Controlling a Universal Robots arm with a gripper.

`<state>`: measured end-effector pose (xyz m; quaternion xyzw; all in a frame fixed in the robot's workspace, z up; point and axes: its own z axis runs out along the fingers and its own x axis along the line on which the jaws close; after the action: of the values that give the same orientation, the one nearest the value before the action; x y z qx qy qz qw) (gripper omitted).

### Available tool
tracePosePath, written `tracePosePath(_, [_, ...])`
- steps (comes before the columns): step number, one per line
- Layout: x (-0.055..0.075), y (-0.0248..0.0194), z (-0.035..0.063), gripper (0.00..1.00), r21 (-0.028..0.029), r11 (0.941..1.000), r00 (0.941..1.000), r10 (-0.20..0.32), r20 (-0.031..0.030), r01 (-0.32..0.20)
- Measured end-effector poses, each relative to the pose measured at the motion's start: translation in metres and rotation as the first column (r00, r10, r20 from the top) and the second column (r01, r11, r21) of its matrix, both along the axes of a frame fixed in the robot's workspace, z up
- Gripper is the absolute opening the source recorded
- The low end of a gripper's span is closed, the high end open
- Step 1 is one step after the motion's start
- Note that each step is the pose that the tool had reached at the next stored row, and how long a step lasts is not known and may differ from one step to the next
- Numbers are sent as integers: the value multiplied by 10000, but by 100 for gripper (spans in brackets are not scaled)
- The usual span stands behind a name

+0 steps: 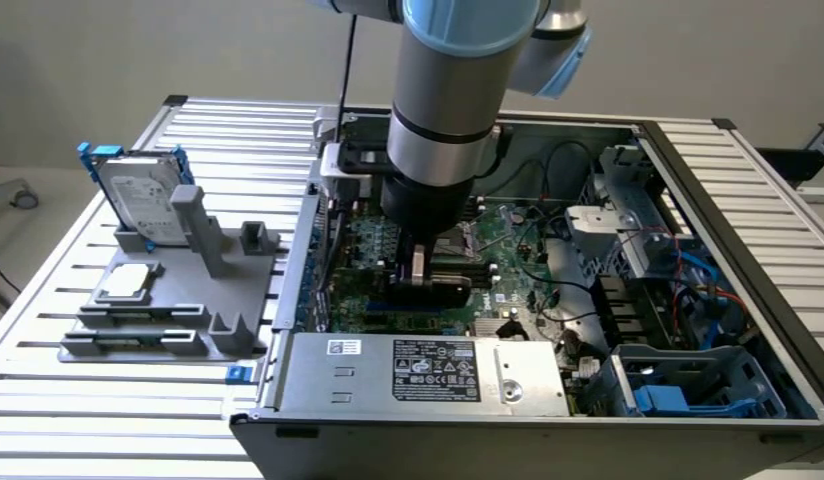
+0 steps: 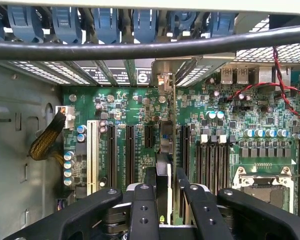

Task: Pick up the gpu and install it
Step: 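Insert the gpu into the slot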

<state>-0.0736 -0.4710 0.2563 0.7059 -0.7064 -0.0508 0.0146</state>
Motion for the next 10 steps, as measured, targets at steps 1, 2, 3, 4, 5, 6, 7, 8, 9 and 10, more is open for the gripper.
tracePosePath(1, [0,0,-2,26,1,10000,10000,0,0,0])
tracePosePath(2, [0,0,-4,26,1,10000,10000,0,0,0])
tracePosePath(3, [0,0,-6,26,1,10000,10000,0,0,0])
tracePosePath(4, [0,0,-9,26,1,10000,10000,0,0,0])
tracePosePath(5, [0,0,-12,26,1,10000,10000,0,1,0])
tracePosePath(6, [0,0,-14,26,1,10000,10000,0,1,0])
tracePosePath(7, [0,0,-16,26,0,10000,10000,0,0,0])
tracePosePath(8, [0,0,-18,26,0,10000,10000,0,0,0])
tracePosePath(9, [0,0,-20,26,0,10000,10000,0,0,0])
tracePosePath(10, [0,0,-23,26,0,10000,10000,0,0,0])
